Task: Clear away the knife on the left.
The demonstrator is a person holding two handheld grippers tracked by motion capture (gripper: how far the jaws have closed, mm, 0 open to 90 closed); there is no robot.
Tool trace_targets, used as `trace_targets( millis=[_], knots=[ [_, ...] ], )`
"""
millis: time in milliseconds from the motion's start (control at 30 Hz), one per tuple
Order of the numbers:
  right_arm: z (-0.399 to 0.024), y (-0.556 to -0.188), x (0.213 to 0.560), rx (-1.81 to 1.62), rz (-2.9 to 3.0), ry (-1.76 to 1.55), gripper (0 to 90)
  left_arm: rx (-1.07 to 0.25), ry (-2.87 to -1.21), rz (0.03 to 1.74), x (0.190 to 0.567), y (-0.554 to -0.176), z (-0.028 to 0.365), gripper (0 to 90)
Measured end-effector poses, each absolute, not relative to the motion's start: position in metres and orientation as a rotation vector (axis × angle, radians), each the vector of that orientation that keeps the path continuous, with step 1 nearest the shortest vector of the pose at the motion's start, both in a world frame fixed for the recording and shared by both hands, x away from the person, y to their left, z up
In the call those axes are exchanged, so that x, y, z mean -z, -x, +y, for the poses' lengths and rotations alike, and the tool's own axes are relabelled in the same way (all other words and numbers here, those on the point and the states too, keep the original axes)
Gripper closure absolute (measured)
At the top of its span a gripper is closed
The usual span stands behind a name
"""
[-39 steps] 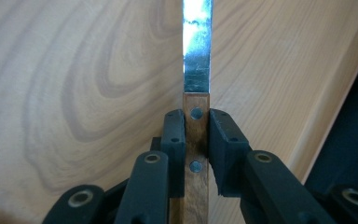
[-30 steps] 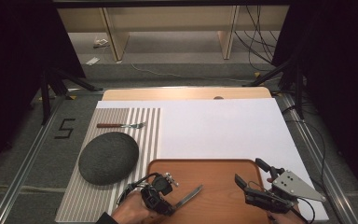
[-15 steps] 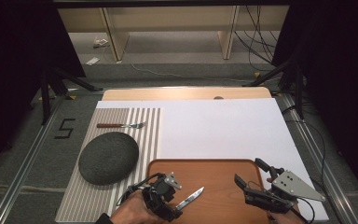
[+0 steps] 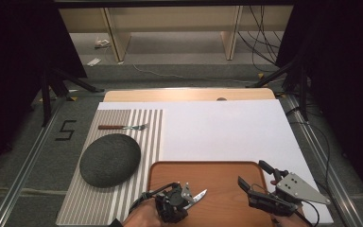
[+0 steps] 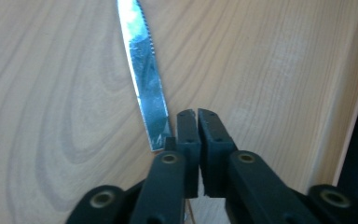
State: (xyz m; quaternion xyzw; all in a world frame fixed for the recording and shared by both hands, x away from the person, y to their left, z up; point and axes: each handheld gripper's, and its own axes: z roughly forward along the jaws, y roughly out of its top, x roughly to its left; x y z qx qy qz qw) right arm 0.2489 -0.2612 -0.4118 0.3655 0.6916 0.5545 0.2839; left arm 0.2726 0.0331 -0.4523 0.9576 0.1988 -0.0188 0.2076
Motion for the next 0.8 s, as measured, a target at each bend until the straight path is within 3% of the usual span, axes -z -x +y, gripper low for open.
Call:
trace_targets(
  millis=[800],
  knots=[
    [-0.2607,-0.2494,0.4119,-1.482,1.856,-0.977,17.1,0.044,-2.706,0.591,0.4572,-0.2783,0.0355,89.5]
  ],
)
